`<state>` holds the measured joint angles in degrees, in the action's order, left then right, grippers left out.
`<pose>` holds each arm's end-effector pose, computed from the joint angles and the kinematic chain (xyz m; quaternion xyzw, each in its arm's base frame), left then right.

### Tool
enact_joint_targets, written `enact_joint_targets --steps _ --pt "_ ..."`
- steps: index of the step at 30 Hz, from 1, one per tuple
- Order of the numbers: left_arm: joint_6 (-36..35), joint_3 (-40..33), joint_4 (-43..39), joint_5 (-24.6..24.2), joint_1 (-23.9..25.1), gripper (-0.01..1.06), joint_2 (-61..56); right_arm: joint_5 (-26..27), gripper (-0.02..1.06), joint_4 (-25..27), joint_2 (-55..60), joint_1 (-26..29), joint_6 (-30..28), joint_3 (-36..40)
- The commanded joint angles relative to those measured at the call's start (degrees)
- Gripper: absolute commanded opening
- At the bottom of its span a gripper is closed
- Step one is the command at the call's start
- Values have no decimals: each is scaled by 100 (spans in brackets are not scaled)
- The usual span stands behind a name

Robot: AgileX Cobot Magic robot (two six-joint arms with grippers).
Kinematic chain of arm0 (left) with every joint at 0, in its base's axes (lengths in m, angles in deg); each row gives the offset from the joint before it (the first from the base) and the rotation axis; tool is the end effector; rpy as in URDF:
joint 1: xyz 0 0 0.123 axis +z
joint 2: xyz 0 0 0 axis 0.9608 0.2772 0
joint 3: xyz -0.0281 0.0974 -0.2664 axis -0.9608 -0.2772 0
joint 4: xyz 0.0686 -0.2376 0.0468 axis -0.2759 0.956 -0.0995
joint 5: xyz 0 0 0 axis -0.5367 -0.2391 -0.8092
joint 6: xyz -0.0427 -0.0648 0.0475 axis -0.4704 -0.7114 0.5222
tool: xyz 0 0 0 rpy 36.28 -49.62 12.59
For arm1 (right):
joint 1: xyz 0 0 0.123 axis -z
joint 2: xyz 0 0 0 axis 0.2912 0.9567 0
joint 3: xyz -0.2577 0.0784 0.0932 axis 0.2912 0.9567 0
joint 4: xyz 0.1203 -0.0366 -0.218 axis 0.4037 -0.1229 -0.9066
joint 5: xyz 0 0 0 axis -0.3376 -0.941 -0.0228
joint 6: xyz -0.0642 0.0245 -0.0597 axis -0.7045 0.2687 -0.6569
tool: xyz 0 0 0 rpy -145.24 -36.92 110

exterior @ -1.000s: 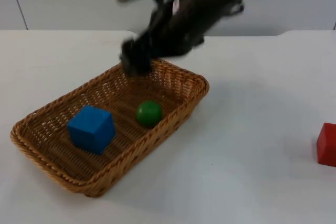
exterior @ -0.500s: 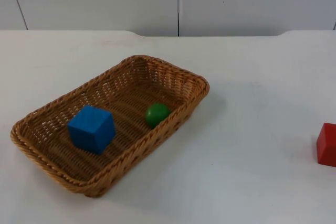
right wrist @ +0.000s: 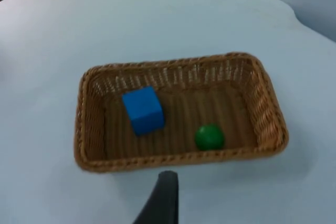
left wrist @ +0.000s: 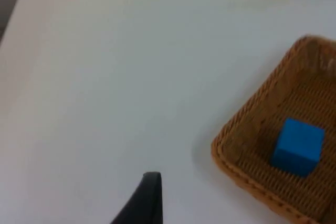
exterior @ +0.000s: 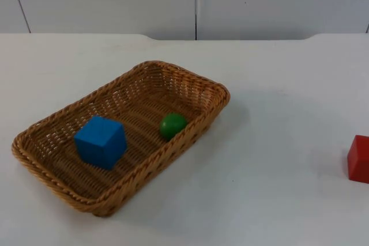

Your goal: Place all geometric objects except the red cube into the basket.

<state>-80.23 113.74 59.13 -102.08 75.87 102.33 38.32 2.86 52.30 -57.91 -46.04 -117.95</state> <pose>0.0717 -0.0031 0.3256 -0.0123 0.8738 -0.0257 0.4854 0.1731 0.1576 0.3659 -0.3394 0.8183 0.1788 0.4282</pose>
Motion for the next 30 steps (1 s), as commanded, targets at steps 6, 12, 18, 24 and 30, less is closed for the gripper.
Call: enact_joint_targets --steps 6,12,18,24,30 --pt "305 -18 57 -540 20 105 -1314 65 81 22 -1587 -40 3 985" --pt "322 -55 -134 -760 20 105 -2270 65 81 22 -2965 -40 3 1511" --pt "266 -429 -87 -1091 20 105 -2539 -101 81 -2 -4047 -40 18 2114" --pt "255 -874 -202 -1192 20 105 -2539 -651 81 -153 -4939 -40 18 2373" --pt "-37 -913 -414 -1251 20 105 -2539 -1242 81 -191 -5678 -40 65 2387"
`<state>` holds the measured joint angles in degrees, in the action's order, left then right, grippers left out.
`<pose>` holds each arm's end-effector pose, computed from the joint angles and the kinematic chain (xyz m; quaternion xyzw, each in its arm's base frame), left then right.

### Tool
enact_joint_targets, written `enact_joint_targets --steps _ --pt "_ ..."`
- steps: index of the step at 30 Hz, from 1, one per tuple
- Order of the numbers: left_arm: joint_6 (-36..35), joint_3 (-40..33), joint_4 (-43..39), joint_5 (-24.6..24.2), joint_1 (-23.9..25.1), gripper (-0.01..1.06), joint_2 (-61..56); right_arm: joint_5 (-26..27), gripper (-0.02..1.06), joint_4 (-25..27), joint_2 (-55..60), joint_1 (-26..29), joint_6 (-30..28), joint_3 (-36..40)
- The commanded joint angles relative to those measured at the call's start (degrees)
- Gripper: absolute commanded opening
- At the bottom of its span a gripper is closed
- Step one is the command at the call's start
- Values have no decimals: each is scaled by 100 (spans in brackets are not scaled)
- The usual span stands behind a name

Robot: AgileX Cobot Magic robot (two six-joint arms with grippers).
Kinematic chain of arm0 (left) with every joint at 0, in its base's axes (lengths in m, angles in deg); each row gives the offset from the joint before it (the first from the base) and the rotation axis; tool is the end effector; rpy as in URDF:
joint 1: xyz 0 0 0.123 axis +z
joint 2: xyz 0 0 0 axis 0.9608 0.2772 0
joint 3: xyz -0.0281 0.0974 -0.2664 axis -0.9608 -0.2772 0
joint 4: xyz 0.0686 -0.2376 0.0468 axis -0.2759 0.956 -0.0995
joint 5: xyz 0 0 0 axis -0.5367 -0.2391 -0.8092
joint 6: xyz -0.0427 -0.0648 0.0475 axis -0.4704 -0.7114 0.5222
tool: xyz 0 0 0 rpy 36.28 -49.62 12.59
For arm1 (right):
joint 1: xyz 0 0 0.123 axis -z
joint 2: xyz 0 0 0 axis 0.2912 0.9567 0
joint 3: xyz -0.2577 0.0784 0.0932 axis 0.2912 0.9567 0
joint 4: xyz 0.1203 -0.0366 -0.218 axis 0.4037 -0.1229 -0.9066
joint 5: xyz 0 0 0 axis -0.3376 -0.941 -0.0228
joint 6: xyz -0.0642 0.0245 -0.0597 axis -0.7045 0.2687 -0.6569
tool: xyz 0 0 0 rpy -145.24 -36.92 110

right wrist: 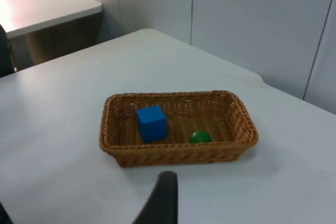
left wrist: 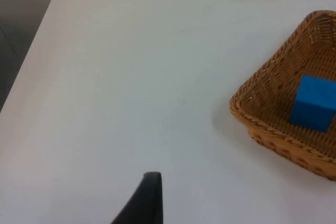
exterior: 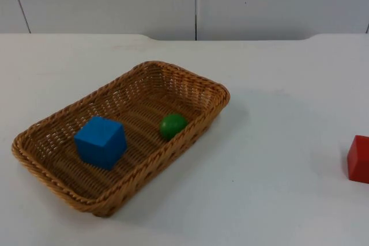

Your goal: Place all geometric objects except the red cube into the basket.

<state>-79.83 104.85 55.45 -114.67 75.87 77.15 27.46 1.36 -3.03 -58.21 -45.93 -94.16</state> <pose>-0.0050 -0.0015 0.2758 -0.0004 0.8585 0.0081 0.5128 0.0077 0.0136 0.3315 -0.3191 0.7213 0.2177 0.5749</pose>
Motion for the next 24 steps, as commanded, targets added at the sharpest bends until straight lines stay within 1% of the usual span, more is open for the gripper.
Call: enact_joint_targets --steps 1,2,3,7,15,18,20,21,24 --pt "-77 -25 -46 8 20 105 -21 -246 81 -82 -260 -11 109 9" --pt "-77 -25 -46 8 20 105 -21 -357 81 -158 -385 -11 246 9" --pt "-77 -25 -46 8 20 105 -21 -357 81 -158 -385 -11 246 9" --pt "-103 -25 -47 8 20 105 -21 -926 81 -487 -782 -11 740 9" --pt "-103 -25 -47 8 20 105 -21 -1672 81 -865 -828 -11 863 55" --pt "-103 -25 -47 8 20 105 -21 -1719 81 -922 -828 -11 1025 212" --pt "-103 -25 -47 8 20 105 -21 -1719 81 -922 -828 -11 1079 466" --pt "-103 -25 -47 8 20 105 -21 -1532 81 -910 -828 -11 1092 579" --pt "-103 -25 -47 8 20 105 -21 -1546 81 -896 -828 -11 1060 589"
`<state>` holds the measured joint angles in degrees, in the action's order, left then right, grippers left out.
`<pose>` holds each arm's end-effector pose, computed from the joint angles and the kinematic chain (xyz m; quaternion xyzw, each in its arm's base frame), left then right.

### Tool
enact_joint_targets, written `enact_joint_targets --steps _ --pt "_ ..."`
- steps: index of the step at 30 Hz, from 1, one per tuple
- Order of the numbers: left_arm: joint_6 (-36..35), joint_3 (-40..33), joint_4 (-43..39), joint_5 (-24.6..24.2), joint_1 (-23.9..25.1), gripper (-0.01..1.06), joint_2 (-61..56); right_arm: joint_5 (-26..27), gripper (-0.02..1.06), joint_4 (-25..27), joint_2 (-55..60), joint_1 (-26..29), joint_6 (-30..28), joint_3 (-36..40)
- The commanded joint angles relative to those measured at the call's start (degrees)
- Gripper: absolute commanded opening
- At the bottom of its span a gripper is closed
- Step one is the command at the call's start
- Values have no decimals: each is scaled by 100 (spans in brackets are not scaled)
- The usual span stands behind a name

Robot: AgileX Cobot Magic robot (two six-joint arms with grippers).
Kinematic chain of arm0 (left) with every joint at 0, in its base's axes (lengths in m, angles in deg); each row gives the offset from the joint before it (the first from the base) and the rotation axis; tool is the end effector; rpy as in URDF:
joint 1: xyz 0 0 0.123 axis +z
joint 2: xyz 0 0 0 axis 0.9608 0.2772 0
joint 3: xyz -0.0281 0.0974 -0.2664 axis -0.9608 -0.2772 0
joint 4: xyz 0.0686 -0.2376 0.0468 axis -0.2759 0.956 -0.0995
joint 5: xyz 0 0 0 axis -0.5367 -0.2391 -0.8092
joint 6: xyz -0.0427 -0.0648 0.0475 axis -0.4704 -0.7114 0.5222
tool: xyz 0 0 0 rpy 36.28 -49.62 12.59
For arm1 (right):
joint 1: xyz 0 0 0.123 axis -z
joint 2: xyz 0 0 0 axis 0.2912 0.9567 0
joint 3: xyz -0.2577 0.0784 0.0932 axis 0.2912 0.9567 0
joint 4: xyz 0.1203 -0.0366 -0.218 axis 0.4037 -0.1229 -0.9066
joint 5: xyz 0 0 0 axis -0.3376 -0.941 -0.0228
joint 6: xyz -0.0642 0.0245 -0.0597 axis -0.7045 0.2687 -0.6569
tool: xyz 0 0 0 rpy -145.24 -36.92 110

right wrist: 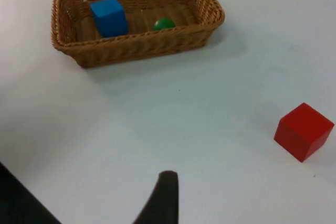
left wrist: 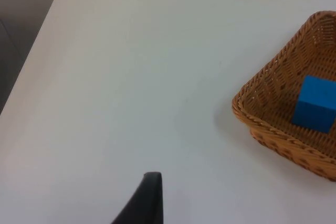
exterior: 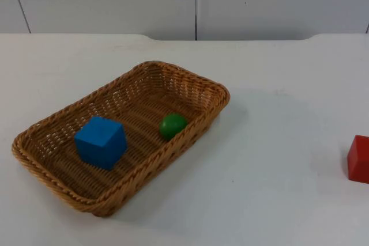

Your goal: Place all geometric objects except the red cube into the basket.

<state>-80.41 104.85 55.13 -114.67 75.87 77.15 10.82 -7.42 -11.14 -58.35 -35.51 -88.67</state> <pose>-0.0050 -0.0011 0.2758 -0.0048 0.8585 0.0083 0.5128 -0.0026 -0.0105 0.2804 -0.2769 0.8119 0.1607 0.4883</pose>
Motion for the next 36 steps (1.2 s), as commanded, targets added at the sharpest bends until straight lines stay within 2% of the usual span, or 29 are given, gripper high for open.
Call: enact_joint_targets --steps 1,14,15,17,18,32,36 --pt "-45 -25 -14 8 20 105 -21 118 81 -32 -17 4 22 40" --pt "-2 -25 0 8 20 105 -21 118 84 44 -17 4 -236 40" --pt "-2 -25 0 8 20 105 -21 118 88 44 -17 4 -236 40" --pt "-2 -25 0 8 20 105 -21 118 104 44 -17 4 -236 40" --pt "-2 -25 0 8 20 105 -21 118 105 44 -17 4 -236 40" --pt "-2 -25 0 8 20 105 -21 131 105 44 -17 17 -236 40" --pt "-2 -25 0 8 20 105 -21 131 105 44 -17 283 -236 40"
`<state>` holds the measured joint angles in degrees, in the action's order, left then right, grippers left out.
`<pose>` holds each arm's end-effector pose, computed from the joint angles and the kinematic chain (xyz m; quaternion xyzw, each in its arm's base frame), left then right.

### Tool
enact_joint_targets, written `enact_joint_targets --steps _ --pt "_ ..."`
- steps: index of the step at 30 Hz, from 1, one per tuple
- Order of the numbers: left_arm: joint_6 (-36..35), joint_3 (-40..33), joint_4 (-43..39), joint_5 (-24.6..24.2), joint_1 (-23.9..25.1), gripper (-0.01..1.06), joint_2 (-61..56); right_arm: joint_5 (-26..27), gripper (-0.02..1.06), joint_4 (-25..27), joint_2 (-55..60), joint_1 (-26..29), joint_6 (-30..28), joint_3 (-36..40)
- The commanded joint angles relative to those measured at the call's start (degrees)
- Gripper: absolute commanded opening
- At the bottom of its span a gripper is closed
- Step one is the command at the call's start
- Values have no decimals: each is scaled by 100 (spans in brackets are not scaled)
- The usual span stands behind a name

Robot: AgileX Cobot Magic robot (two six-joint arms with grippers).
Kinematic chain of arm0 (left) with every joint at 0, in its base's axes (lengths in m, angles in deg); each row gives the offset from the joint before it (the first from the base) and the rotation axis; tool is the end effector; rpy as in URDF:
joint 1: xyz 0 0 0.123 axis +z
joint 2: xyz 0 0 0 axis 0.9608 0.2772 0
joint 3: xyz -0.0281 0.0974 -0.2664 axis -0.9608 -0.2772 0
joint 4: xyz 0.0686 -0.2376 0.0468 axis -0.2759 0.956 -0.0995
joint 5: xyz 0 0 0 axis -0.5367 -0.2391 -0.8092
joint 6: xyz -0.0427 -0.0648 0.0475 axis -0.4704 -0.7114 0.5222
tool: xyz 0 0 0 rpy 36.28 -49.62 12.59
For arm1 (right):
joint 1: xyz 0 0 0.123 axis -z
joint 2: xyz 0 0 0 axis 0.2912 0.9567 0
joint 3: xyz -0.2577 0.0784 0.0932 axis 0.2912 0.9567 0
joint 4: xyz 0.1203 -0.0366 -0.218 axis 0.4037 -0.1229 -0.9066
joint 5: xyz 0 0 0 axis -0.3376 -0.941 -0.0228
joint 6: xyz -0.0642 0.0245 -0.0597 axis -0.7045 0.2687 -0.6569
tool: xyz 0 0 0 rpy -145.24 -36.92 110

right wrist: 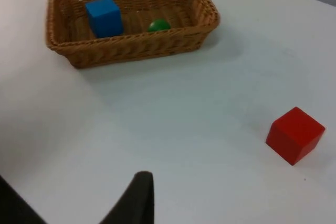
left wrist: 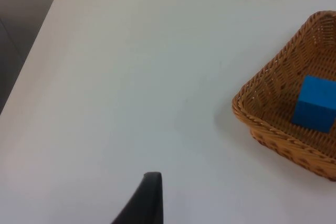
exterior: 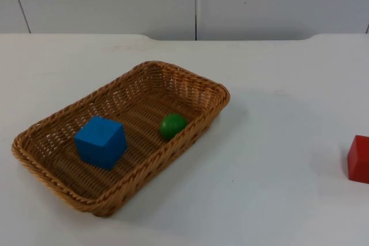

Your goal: Place all geometric objects except the red cube into the basket.

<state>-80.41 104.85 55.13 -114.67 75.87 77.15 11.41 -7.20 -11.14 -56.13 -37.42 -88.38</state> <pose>-0.0050 -0.0011 0.2758 -0.0048 0.8585 0.0083 0.5128 -0.0024 -0.0095 0.2798 -0.2746 0.8113 0.1456 0.4952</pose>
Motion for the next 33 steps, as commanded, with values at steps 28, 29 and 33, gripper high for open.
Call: enact_joint_targets --steps 28,29,33 --pt "-2 -25 0 8 20 105 -21 73 105 22 -17 3730 -45 10" --pt "-2 -25 0 8 20 105 -21 73 105 22 -17 3730 -45 10" --pt "-2 -25 0 8 20 105 -21 73 105 22 -17 3730 -45 10"
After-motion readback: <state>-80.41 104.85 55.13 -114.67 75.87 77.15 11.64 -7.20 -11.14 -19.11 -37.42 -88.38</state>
